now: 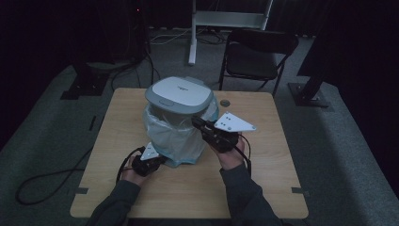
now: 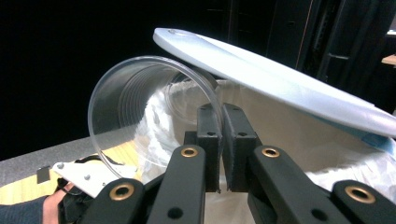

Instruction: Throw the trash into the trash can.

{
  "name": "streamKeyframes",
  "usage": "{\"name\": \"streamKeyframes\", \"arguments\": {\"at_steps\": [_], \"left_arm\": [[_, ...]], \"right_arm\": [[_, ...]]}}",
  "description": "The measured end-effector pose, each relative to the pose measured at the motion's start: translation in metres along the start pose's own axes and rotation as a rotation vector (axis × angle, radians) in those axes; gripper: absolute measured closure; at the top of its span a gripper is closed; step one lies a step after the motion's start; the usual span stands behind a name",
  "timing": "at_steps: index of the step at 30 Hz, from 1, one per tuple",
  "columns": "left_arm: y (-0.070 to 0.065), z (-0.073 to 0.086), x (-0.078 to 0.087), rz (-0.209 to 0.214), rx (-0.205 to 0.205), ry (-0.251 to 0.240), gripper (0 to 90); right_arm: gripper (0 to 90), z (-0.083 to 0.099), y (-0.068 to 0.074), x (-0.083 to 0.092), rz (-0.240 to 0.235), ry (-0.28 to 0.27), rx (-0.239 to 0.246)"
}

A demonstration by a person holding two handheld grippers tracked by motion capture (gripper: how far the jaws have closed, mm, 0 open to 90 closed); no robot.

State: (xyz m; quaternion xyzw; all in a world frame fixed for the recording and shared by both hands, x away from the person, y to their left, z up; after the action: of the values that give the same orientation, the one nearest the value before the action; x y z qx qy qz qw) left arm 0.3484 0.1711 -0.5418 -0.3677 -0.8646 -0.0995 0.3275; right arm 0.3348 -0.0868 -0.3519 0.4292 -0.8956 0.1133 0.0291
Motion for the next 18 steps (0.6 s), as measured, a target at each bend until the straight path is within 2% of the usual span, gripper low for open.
{"name": "streamKeyframes", "arguments": {"at_steps": [3,8,18], "left_arm": [[0.0,0.0,0.0,0.001,0.0,-0.001,90.0],[0.0,0.0,0.0,0.002,-0.001,0.001,90.0],[0.0,0.0,0.0,0.002,0.004,-0.002,90.0]], "right_arm": [[86.2,-0.001,0.0,-0.004,0.0,0.007,0.009],[86.3,0.0,-0.004,-0.01,0.005,0.018,-0.02],[86.3,0.0,-0.012,-0.018,0.021,0.041,-0.037]]}}
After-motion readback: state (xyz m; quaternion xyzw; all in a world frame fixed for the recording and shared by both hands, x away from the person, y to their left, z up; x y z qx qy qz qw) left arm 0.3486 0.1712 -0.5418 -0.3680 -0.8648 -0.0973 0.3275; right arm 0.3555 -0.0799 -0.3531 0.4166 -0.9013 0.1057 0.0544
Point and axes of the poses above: each handheld gripper's, and its own axes: x roughly backward along the jaws, z roughly out of its underside, y roughly to its left, the point moved 2 cm from there along -x, roughly forward along the jaws, and after that the axes turned 8 degrees about x, right-handed, at the moved point
